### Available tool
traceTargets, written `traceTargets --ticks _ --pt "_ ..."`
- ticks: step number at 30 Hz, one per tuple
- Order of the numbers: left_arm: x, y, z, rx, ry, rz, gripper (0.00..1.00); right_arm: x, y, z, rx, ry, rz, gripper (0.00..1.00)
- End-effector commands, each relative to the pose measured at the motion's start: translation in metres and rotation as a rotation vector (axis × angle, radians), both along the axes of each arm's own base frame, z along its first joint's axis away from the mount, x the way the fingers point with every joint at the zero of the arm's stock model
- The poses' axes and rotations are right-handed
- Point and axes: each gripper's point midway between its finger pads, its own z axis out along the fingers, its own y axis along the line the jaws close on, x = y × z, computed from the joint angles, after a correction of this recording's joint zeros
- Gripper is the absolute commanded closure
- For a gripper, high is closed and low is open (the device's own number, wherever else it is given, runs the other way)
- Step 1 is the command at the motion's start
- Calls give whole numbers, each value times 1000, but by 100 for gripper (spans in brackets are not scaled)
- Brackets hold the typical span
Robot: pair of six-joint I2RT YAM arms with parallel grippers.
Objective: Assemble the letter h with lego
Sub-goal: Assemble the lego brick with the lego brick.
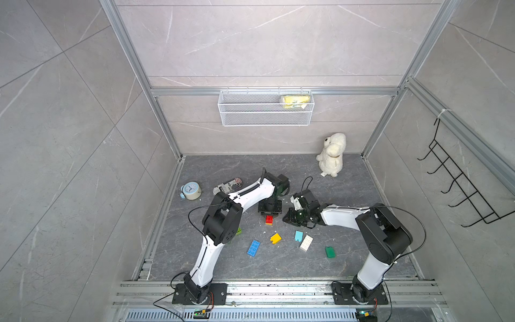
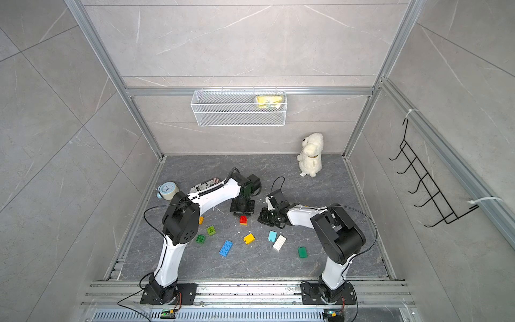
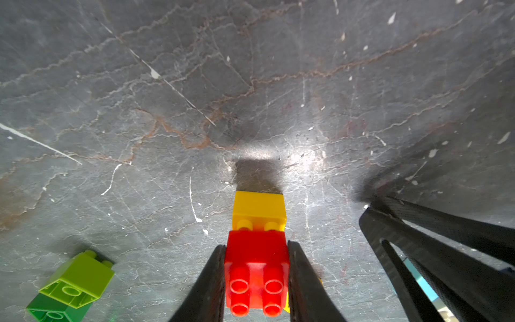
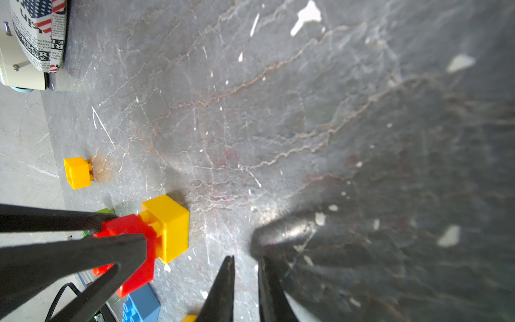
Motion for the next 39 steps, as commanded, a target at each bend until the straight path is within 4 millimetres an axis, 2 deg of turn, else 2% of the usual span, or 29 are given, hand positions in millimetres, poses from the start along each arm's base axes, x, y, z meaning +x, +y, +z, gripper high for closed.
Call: traceTargets --ticks 1,14,26,34,39 --pt "-7 0 -12 10 32 4 74 -4 0 -4 -25 6 16 80" --pt "-11 9 -31 93 -30 -105 75 -5 0 -3 -31 -1 21 80" --pt "0 -5 -12 -6 -103 -112 76 -5 2 -2 -30 -5 29 80" --pt "4 4 -16 -22 -90 -16 76 -6 3 -3 -27 -1 32 80" --pt "4 1 -19 -36 -76 -9 76 -7 3 -2 -26 -2 35 80"
